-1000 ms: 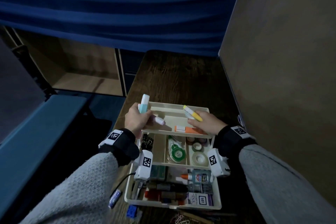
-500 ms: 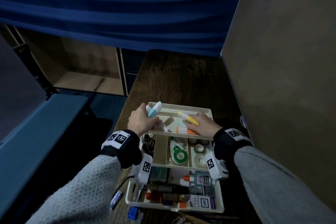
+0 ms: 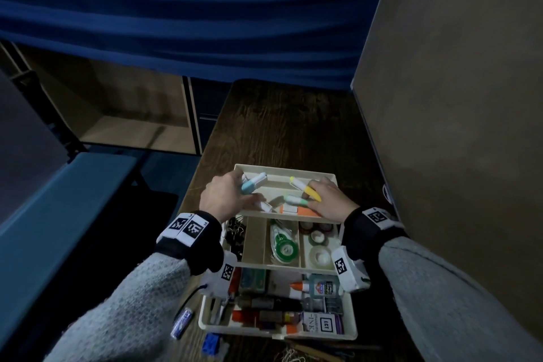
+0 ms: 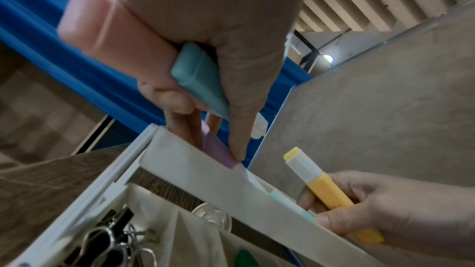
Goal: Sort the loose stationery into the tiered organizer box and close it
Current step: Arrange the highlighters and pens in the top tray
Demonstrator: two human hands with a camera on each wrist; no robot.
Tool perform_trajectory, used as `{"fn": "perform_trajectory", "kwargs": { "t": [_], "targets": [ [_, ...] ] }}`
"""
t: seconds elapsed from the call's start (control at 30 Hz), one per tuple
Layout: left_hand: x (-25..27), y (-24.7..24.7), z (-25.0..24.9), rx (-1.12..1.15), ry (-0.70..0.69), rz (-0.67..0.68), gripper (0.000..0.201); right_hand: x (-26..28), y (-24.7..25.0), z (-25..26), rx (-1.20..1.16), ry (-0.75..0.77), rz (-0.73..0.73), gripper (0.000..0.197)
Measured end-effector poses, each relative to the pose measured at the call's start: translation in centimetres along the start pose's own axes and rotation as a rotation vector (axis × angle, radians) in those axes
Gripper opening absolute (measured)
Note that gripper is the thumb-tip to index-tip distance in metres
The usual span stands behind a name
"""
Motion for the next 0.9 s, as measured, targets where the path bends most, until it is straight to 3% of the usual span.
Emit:
{"fn": "perform_trajectory", "kwargs": {
  "t": [0.23,0.33,0.4,0.5,0.63,0.9],
  "targets": [
    [0.6,0.2,0.0,-0.159,-0.005,0.007,0.050,0.6,-1.3,0.5,-0.037,0.000,-0.012,0.008],
    [0.5,-0.5,0.2,-0.125,-0.078,0.124,0.038,0.9,-0.3,-0.1,-0.136,-0.022,-0.157,0.013],
    [0.4,-0.2,0.3,-0.112,-0.113,0.100,0.035,1.1,0.9,-0.8,-0.141,-0.077,-0.256,0.020],
    [0.2,0.5,0.6,-0.167,-0.128,0.003,0.036,1.0,1.3,-1.5,0.019,-0.134,-0.169,0.023],
    [0.0,0.4,0.5,-0.216,-0.178,0.016,0.041,0.6,1.2,-1.3,0.057,-0.124,-0.032,0.018],
    [-0.6,-0.4,-0.1,-0.264,-0.269,0.171,0.050,-0.1,1.4,-0.6,0.029,0.003,-0.058,0.037]
  ]
}}
Point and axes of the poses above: each hand's wrist, its own x-axis away from the middle knuckle, its own y-axis out of the back of the hand, z = x × y, the point moved 5 cm from there along -x, towards the middle knuckle, and after that the axes turned 5 degrees about y, right-handed, at the moved point
